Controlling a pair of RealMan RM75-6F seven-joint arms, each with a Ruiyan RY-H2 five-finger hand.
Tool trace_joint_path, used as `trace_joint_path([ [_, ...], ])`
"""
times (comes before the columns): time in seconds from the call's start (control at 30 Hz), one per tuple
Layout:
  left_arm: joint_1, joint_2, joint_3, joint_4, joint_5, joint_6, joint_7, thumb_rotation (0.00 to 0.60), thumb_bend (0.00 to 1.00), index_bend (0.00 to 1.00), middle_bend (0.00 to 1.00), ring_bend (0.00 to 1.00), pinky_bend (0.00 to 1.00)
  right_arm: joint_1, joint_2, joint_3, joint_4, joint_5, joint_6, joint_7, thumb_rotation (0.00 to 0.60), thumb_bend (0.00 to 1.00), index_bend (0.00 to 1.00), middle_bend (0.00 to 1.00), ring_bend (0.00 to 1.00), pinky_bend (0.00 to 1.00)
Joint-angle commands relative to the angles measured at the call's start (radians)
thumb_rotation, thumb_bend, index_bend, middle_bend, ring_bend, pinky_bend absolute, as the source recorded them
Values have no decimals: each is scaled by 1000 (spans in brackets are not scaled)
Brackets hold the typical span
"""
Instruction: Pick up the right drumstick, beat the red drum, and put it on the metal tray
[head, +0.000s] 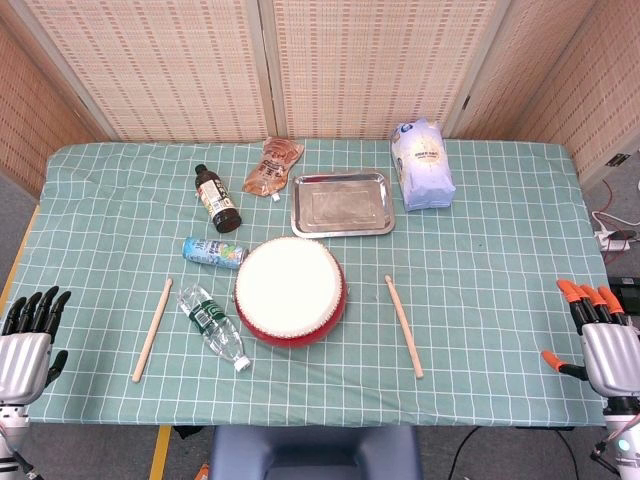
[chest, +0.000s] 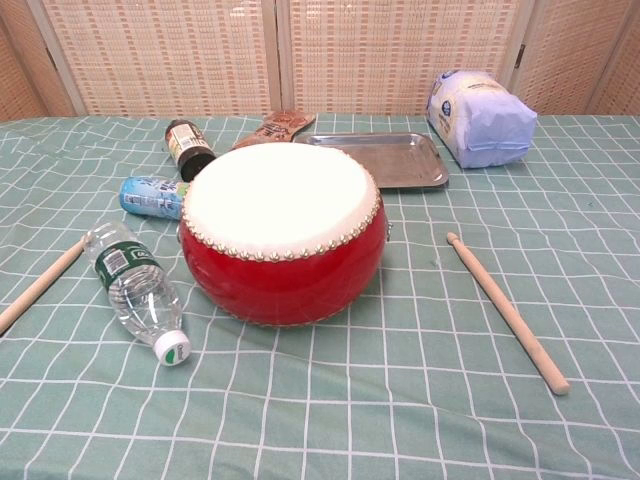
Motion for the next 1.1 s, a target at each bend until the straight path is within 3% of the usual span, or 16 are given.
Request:
trace_joint_path([
  [0.03,-2,-13,-1,16,5,3,-5,600,280,0,0,0,32,-2,2,1,-2,-9,11,5,600,118,0,91,0,63],
  [0.63,7,-10,2,11,10,21,-10,600,280,0,0,0,32,-6,-8,-12,16,-63,37,51,600,118,0,91,0,62],
  [1.0,9,-7,4,15,15,23,-20,600,278,0,0,0,32,63,-41,-15,0,-113,-42,34,600,118,0,91,0,58],
  [1.1,17,-6,12,22,21,29,-35,600,279,0,0,0,32,154,-128,-6,2,-149,-148,4,600,117,0,91,0,51],
])
